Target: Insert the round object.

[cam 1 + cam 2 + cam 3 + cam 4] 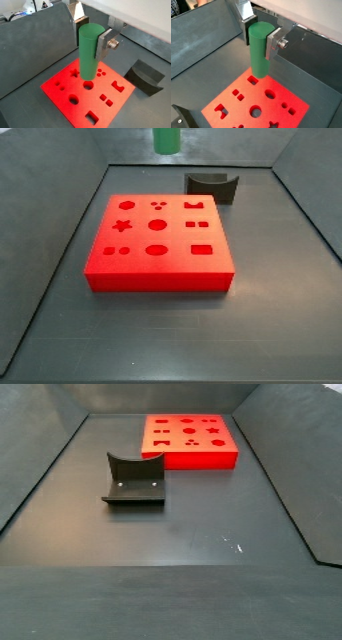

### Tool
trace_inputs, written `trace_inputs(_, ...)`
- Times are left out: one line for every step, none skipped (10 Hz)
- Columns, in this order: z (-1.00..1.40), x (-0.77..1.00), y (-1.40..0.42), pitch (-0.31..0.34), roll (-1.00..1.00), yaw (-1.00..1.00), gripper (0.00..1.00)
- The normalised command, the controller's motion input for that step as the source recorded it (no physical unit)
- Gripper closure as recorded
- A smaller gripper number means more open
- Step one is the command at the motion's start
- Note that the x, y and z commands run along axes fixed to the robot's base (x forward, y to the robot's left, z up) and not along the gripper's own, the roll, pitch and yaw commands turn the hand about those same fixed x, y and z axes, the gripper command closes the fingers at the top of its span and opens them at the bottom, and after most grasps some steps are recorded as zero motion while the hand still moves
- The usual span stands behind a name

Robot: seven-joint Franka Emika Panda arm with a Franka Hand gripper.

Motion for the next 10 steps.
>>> trace_inputs(0.00,0.01,-0.02,0.000,0.00,-0.01,1.00)
trace_inputs(0.00,0.00,0.00,0.000,-0.04,0.00,1.00)
trace_inputs(-0.02,0.09,0.05,0.023,-0.14,0.00,1.00)
trace_inputs(-0.06,0.15,0.11,0.061,-0.20,0.00,1.00)
trace_inputs(-0.10,0.29,0.15,0.094,-0.23,0.00,1.00)
trace_inputs(-0.11,0.29,0.27,0.124,-0.29,0.01,1.00)
trace_inputs(-0.18,0.07,0.55,0.100,-0.25,0.00,1.00)
trace_inputs(-0.35,0.00,0.49,0.023,-0.04,0.00,1.00)
trace_inputs(-0.71,-0.03,0.40,-0.101,0.01,0.10,1.00)
trace_inputs(-0.73,-0.15,0.13,-0.170,0.09,0.23,1.00)
